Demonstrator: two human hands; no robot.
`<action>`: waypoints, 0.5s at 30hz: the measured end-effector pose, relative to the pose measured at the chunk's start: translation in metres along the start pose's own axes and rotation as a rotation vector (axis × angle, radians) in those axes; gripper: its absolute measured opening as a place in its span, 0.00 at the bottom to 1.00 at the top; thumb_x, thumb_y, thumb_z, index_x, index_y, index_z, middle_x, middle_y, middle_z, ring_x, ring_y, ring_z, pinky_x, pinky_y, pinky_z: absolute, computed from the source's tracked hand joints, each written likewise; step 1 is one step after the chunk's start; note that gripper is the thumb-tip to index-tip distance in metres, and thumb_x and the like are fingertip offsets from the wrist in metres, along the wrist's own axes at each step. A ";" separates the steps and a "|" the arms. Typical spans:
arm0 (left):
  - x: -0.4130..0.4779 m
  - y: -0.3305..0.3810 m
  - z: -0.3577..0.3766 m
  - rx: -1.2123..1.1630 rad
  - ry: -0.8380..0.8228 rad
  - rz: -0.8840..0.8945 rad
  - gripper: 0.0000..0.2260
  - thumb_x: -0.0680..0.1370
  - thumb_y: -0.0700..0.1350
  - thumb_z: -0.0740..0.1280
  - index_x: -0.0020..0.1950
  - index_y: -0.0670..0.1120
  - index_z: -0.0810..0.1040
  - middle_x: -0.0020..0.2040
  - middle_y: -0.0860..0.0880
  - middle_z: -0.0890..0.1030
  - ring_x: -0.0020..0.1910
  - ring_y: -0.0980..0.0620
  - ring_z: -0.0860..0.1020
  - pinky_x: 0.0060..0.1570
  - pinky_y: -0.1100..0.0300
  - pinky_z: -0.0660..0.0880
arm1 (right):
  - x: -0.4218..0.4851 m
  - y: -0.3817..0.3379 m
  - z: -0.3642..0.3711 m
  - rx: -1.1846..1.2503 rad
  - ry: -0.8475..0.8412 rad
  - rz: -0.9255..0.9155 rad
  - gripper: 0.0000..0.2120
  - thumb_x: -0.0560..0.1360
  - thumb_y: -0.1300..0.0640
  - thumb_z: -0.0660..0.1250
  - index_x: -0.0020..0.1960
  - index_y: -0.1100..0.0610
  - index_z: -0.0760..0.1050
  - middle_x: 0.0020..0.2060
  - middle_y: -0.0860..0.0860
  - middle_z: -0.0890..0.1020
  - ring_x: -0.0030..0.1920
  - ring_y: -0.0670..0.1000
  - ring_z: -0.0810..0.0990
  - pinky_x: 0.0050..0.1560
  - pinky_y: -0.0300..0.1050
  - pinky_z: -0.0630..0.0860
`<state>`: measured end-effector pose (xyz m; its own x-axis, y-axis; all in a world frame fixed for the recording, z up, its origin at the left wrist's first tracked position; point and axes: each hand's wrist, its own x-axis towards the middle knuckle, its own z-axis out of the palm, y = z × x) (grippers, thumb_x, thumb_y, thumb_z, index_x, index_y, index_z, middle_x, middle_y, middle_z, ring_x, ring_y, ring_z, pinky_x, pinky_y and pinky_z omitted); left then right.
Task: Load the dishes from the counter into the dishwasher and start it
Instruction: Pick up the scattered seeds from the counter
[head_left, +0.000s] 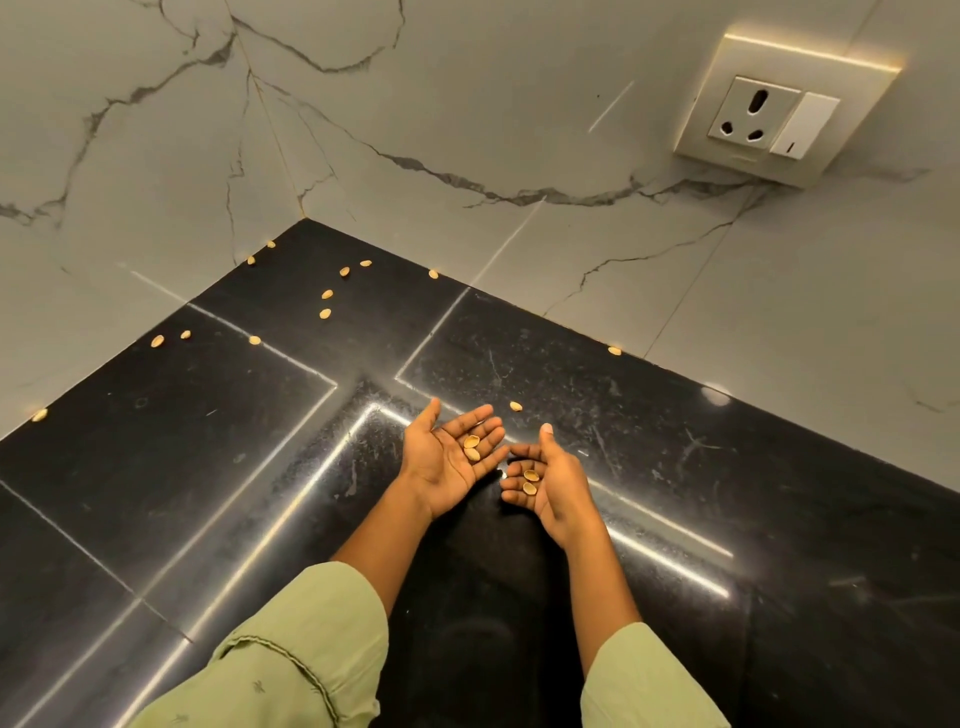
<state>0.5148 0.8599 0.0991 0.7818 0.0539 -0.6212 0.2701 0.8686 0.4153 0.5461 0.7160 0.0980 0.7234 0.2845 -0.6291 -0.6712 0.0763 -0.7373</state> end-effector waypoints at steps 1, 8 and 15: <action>0.002 -0.001 0.002 -0.001 0.013 0.005 0.28 0.82 0.60 0.55 0.59 0.37 0.80 0.49 0.39 0.83 0.50 0.44 0.81 0.58 0.47 0.76 | 0.001 -0.002 -0.003 0.003 0.009 -0.004 0.27 0.83 0.41 0.53 0.54 0.65 0.76 0.31 0.56 0.78 0.28 0.51 0.78 0.28 0.44 0.77; 0.024 -0.016 0.031 0.585 0.283 0.195 0.13 0.82 0.51 0.62 0.48 0.43 0.80 0.31 0.46 0.75 0.29 0.51 0.71 0.32 0.56 0.70 | 0.013 -0.024 -0.034 0.006 0.120 -0.034 0.22 0.82 0.44 0.57 0.50 0.63 0.76 0.29 0.53 0.75 0.27 0.50 0.74 0.25 0.41 0.71; 0.038 -0.013 0.046 1.789 0.384 0.572 0.16 0.79 0.52 0.69 0.65 0.50 0.78 0.59 0.48 0.82 0.59 0.44 0.79 0.50 0.53 0.74 | 0.041 -0.059 -0.064 -0.121 0.293 -0.127 0.09 0.79 0.52 0.67 0.50 0.59 0.76 0.24 0.47 0.66 0.21 0.45 0.61 0.20 0.37 0.57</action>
<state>0.5672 0.8284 0.1006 0.8937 0.4151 -0.1704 0.4375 -0.7217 0.5364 0.6263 0.6623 0.1000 0.8273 -0.0079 -0.5617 -0.5617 -0.0250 -0.8270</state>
